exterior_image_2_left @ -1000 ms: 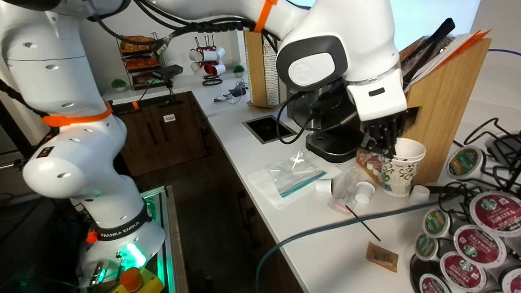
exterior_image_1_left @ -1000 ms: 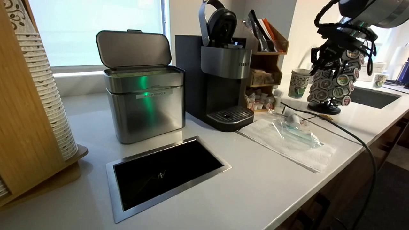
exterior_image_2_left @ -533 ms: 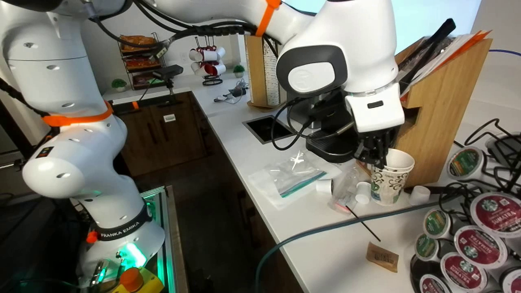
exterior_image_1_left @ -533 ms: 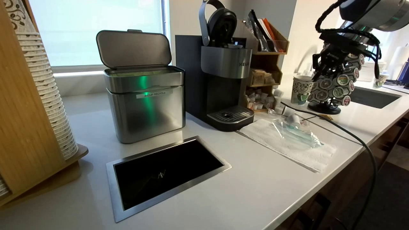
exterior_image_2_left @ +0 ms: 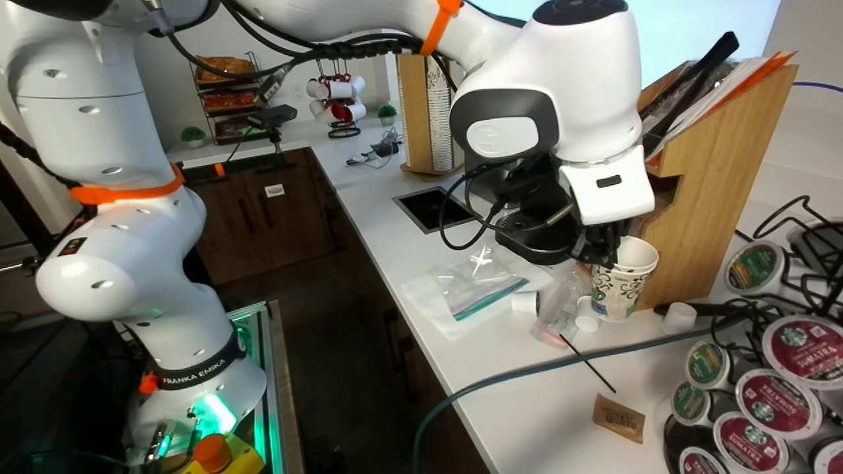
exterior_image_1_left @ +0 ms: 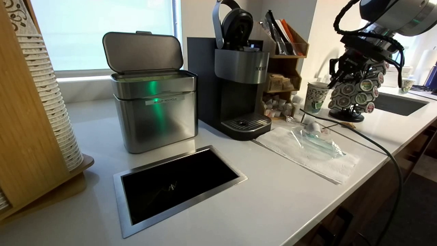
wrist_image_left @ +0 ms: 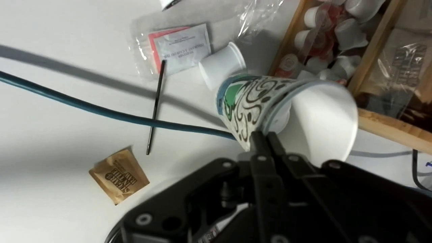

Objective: Unstack the cups on the table

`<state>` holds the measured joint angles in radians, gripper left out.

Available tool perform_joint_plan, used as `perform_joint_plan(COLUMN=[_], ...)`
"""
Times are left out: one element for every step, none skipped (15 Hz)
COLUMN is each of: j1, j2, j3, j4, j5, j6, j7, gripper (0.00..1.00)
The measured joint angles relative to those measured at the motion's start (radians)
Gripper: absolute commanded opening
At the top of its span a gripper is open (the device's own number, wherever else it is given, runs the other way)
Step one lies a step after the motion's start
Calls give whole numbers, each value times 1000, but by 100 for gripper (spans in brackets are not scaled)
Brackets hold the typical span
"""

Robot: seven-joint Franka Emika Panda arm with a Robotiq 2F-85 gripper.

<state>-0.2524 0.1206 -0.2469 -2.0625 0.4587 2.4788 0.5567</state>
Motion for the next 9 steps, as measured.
perform_joint_plan(j1=[1,1,2,2,2,2,2,2,1], j2=[5,11,18,26,32,38,42,43,42], j3=[-4,-5,-9,-13,-16,-20,-22,-20,-13], j4=[0,0,0,0,0,0,-1,-1,-1], j5=[-23,-31,-51,-80,-99,-116,-129,-122,-97], j6=[25,36,57,85,106,130,152,154,154], j7=[21,29,45,69,88,103,116,109,87], gripper=[1,1,1,1,1,1,1,1,1])
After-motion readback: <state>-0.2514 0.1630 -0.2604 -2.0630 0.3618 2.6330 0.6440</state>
